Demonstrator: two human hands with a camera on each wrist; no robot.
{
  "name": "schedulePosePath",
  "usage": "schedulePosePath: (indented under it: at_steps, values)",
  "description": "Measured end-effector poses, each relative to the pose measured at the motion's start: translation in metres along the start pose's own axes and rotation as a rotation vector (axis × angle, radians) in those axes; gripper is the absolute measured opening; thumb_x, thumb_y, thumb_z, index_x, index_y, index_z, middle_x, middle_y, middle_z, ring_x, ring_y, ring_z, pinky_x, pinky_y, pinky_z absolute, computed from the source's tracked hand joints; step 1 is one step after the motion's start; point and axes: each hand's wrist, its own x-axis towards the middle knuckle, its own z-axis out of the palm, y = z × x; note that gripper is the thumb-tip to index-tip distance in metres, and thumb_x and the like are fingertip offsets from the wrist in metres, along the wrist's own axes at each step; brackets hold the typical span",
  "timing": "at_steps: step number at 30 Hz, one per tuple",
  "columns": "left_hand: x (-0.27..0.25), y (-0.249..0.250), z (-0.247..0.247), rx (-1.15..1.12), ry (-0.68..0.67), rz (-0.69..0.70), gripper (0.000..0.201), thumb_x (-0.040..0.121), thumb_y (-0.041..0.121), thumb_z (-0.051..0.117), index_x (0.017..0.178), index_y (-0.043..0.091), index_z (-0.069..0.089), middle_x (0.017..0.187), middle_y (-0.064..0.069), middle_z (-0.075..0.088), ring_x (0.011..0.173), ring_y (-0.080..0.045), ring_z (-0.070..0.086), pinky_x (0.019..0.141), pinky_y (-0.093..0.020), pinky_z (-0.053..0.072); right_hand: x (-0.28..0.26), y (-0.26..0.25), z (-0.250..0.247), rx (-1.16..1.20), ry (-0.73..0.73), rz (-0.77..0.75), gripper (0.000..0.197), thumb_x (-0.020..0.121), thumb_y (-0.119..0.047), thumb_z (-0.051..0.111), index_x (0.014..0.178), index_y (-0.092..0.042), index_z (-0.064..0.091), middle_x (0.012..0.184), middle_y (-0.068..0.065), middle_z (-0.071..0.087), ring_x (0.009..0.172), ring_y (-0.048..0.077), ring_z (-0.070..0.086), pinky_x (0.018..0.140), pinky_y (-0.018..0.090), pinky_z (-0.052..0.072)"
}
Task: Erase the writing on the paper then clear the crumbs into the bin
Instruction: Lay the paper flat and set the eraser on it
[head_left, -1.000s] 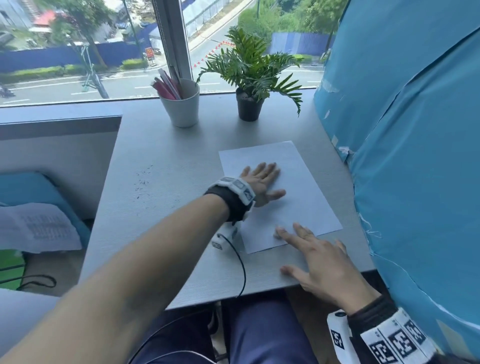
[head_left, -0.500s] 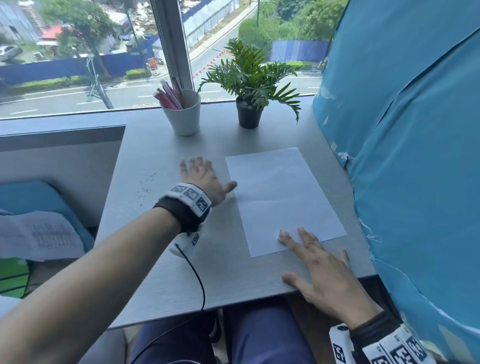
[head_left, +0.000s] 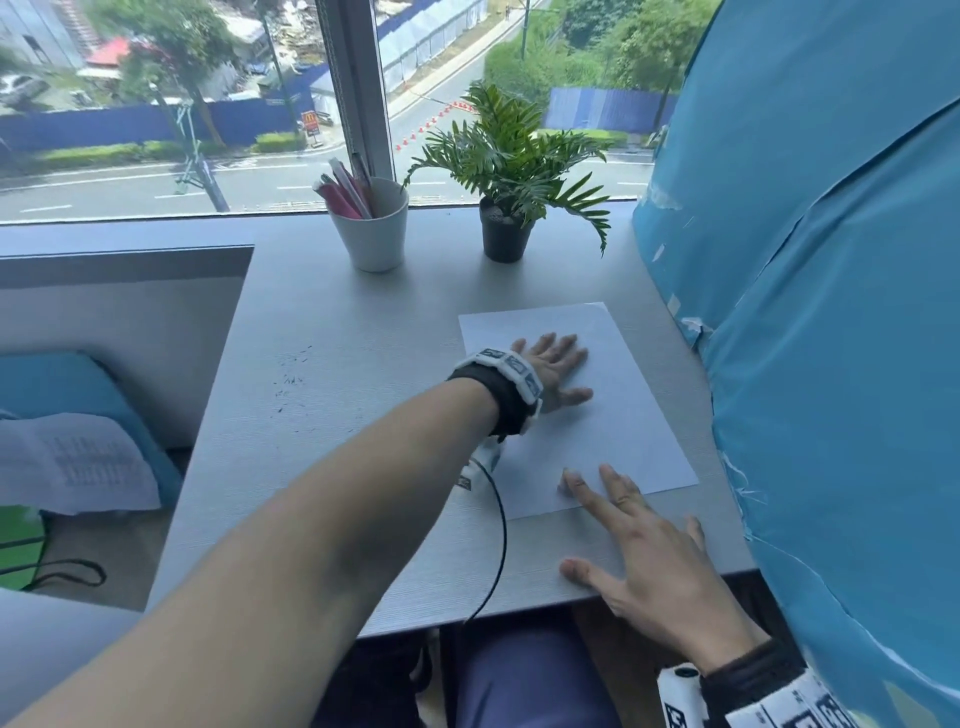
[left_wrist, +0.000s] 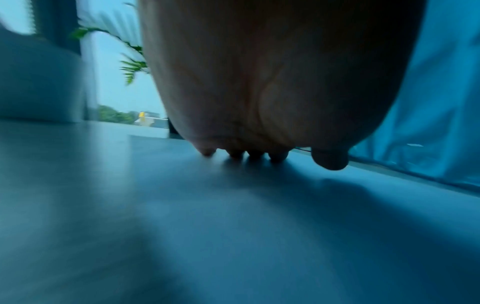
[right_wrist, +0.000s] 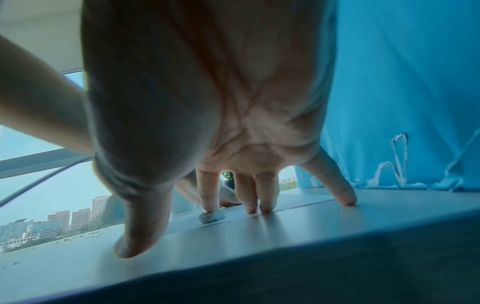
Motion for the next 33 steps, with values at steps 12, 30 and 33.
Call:
schedulePosePath:
  at_steps: [12, 30, 33]
  values:
    - [-0.124, -0.126, 0.023, -0.017, -0.016, -0.375, 0.09, 0.093, 0.073, 0.021, 0.157, 0.019, -0.011, 0.164, 0.002, -0.019, 0.152, -0.016, -0.011, 0.121, -0.046, -0.006, 0.002, 0.007, 0.001, 0.024, 0.048, 0.044, 0.088, 0.08, -0.078, 0.045, 0.146, -0.059, -0.009, 0.164, -0.011, -0.009, 0.15, 0.006, -0.004, 0.114, 0.064, 0.012]
    - [-0.097, -0.097, 0.021, -0.028, 0.049, -0.187, 0.082, 0.097, 0.067, 0.023, 0.158, 0.021, -0.008, 0.164, 0.005, -0.016, 0.151, -0.011, -0.011, 0.121, -0.046, -0.007, 0.005, 0.015, 0.009, 0.029, 0.082, 0.048, 0.096, 0.063, -0.092, 0.022, 0.142, -0.059, -0.021, 0.161, -0.016, -0.02, 0.148, 0.002, -0.016, 0.116, 0.062, 0.001]
    - [-0.132, -0.113, 0.033, 0.046, 0.049, -0.305, 0.087, 0.093, 0.073, 0.018, 0.158, 0.022, -0.009, 0.165, 0.005, -0.015, 0.152, -0.012, -0.008, 0.12, -0.049, -0.007, 0.008, 0.02, 0.009, 0.056, 0.098, 0.053, 0.109, 0.059, -0.093, 0.026, 0.146, -0.05, -0.024, 0.161, -0.017, -0.02, 0.147, 0.001, -0.015, 0.117, 0.059, -0.001]
